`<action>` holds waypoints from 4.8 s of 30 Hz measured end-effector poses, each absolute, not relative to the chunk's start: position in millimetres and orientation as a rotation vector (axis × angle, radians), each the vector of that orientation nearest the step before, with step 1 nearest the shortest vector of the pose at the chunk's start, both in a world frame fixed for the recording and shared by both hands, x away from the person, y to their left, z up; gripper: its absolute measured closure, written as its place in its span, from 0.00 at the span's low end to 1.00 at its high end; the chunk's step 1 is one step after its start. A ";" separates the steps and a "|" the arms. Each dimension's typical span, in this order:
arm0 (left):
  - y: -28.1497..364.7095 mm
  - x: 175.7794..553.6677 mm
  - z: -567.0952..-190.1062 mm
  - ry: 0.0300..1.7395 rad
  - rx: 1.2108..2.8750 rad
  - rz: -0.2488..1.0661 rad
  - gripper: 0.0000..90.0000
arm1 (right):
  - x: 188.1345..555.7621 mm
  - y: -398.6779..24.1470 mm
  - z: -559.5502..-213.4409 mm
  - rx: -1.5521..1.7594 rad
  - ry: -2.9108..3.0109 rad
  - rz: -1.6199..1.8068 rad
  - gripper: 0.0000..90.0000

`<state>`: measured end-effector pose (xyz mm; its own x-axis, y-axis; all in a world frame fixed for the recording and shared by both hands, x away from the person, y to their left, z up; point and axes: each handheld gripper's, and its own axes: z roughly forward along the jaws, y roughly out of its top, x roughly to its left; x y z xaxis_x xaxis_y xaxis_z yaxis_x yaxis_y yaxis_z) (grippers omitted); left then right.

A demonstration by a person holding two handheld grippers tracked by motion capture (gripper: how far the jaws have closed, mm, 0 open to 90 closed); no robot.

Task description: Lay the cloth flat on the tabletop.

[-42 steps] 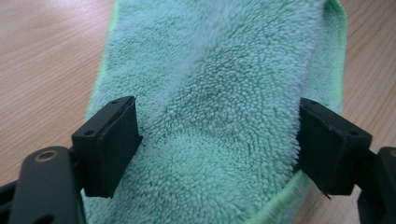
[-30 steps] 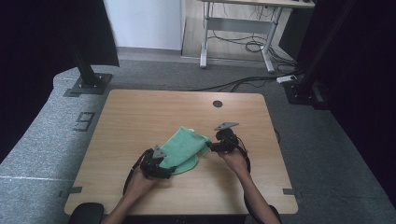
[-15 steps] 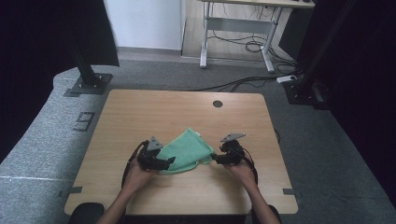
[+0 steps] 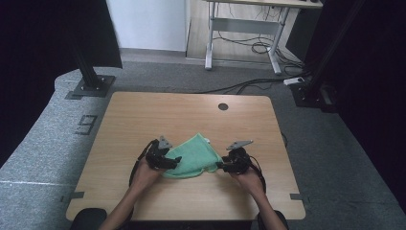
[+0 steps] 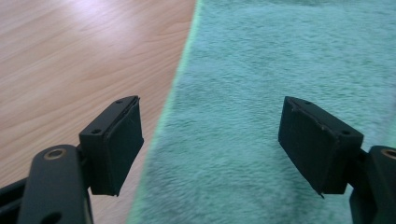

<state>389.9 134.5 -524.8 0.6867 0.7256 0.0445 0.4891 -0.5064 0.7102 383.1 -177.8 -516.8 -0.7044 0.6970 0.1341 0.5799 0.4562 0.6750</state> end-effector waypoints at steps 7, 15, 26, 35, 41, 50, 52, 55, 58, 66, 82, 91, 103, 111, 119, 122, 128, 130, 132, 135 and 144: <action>136.8 389.1 -534.9 0.941 2.239 0.431 0.25 | 382.5 -178.0 -505.0 1.088 2.481 1.112 0.91; 133.1 397.7 -525.3 0.932 2.234 0.474 0.27 | 403.3 -166.2 -479.4 1.051 2.444 1.100 0.88; 137.1 414.3 -540.2 0.997 2.259 0.502 0.26 | 410.4 -179.2 -499.3 1.140 2.448 1.019 0.59; 130.7 417.1 -533.5 0.995 2.233 0.493 0.23 | 395.5 -169.7 -506.1 1.147 2.428 1.118 0.26; 119.6 425.9 -534.2 0.998 2.235 0.485 0.22 | 397.1 -142.2 -516.7 1.157 2.424 1.061 0.15; 120.7 430.4 -541.9 1.040 2.234 0.478 0.21 | 400.2 -130.2 -534.8 1.253 2.368 0.995 0.14; 120.5 430.3 -541.8 1.041 2.234 0.480 0.21 | 400.5 -128.6 -536.1 1.254 2.362 0.982 0.14; 119.9 429.6 -541.7 1.041 2.235 0.488 0.21 | 401.8 -123.2 -542.1 1.233 2.367 0.937 0.14; 120.2 429.6 -541.6 1.047 2.234 0.489 0.21 | 401.8 -122.3 -546.9 1.213 2.372 0.921 0.11; 126.8 429.0 -537.9 1.111 2.258 0.600 0.22 | 395.0 -128.6 -547.6 1.196 2.356 0.921 0.11; 161.3 419.4 -535.6 1.228 2.240 0.651 0.22 | 392.3 -165.4 -546.9 1.271 2.317 0.889 0.12; 156.2 394.9 -531.1 1.113 2.325 0.571 0.22 | 394.7 -182.6 -544.0 1.289 2.290 0.845 0.16; 168.3 428.1 -528.9 1.188 2.230 0.569 0.20 | 398.4 -176.2 -529.5 1.286 2.279 0.958 0.18; 168.2 425.3 -537.0 1.193 2.231 0.592 0.22 | 392.9 -181.0 -539.6 1.276 2.317 0.843 0.18; 166.0 418.3 -537.0 1.178 2.237 0.586 0.23 | 386.8 -206.5 -543.2 1.321 2.274 0.840 0.18; 163.8 408.2 -536.4 1.141 2.261 0.578 0.23 | 391.2 -208.4 -542.5 1.314 2.256 0.814 0.18; 154.3 387.1 -536.3 1.088 2.281 0.518 0.23 | 400.3 -212.9 -542.9 1.347 2.221 0.806 0.18; 145.2 378.5 -531.7 1.010 2.338 0.493 0.22 | 402.5 -212.7 -541.8 1.337 2.221 0.813 0.19; 144.1 378.4 -529.2 0.997 2.340 0.491 0.21 | 400.8 -211.9 -540.3 1.331 2.223 0.828 0.19; 145.6 387.6 -519.1 1.006 2.286 0.485 0.20 | 389.3 -204.6 -534.4 1.312 2.246 0.878 0.17; 169.4 440.6 -530.3 1.147 2.274 0.572 0.20 | 359.8 -168.8 -537.2 1.255 2.321 0.865 0.15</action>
